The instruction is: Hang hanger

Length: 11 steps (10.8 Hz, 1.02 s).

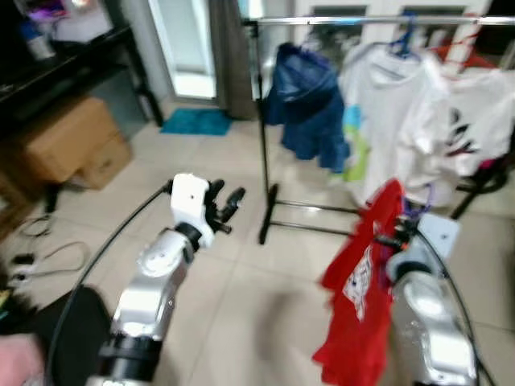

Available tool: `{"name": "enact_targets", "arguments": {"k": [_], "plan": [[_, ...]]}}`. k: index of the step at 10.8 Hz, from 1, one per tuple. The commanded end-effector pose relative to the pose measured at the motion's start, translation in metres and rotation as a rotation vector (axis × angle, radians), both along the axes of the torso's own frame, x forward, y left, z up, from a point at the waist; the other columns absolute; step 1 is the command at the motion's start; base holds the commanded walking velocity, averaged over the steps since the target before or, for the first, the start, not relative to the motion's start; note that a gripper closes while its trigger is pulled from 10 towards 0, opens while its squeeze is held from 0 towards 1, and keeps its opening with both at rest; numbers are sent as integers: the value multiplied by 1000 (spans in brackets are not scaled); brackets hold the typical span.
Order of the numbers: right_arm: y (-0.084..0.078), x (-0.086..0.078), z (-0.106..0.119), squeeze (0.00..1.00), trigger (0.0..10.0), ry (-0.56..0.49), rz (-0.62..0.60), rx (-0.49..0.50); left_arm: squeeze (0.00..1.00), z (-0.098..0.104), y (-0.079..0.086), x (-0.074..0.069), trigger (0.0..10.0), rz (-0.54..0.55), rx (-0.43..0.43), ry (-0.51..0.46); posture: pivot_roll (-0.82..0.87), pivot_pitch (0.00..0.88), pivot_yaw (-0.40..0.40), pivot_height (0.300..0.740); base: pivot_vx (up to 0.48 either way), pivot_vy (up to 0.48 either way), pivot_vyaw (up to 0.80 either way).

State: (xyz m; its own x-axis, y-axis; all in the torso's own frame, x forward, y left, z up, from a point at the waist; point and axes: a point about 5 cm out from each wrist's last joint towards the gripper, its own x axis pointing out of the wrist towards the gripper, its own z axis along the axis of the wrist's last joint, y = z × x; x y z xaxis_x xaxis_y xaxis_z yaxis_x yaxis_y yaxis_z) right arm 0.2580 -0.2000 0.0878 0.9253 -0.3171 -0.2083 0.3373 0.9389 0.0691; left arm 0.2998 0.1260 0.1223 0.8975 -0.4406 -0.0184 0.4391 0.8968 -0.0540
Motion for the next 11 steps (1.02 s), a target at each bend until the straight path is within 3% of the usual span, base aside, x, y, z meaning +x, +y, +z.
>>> {"name": "enact_targets", "arguments": {"k": [1, 2, 3, 5, 6, 8, 11], "plan": [[4, 7, 14, 0, 10000, -74, -5, -17, 0, 0, 8, 0, 10000, 28, 9, 0, -186, 0, 59, 740, 277, 0, -800], [1, 11, 14, 0, 10000, -80, -29, 10, 0, 0, 11, -2, 10000, 47, 5, -2, -173, 0, 38, 740, 277, 0, -800], [-1, 14, 16, 0, 10000, -81, -19, -43, 0, 0, 13, -4, 10000, 59, 4, -5, -171, 0, 35, 740, 274, 0, -450], [18, 16, 16, 0, 10000, -87, 150, -17, 0, 2, 16, -7, 10000, 79, 8, -12, -153, 0, 19, 740, 277, 0, 0], [23, 17, 16, 0, 10000, -89, 176, -17, 0, 2, 18, -8, 10000, 86, 7, -12, -147, 0, 10, 740, 274, 0, 0], [27, 21, 20, 0, 10000, -113, 224, -116, 0, -2, 22, -12, 10000, 110, 4, 7, -142, 0, 6, 740, 279, 0, 0], [25, 22, 19, 0, 10000, -94, 250, -140, 0, -3, 28, -5, 10000, 115, 13, 21, -178, 0, 32, 740, 289, 0, 0]]}}
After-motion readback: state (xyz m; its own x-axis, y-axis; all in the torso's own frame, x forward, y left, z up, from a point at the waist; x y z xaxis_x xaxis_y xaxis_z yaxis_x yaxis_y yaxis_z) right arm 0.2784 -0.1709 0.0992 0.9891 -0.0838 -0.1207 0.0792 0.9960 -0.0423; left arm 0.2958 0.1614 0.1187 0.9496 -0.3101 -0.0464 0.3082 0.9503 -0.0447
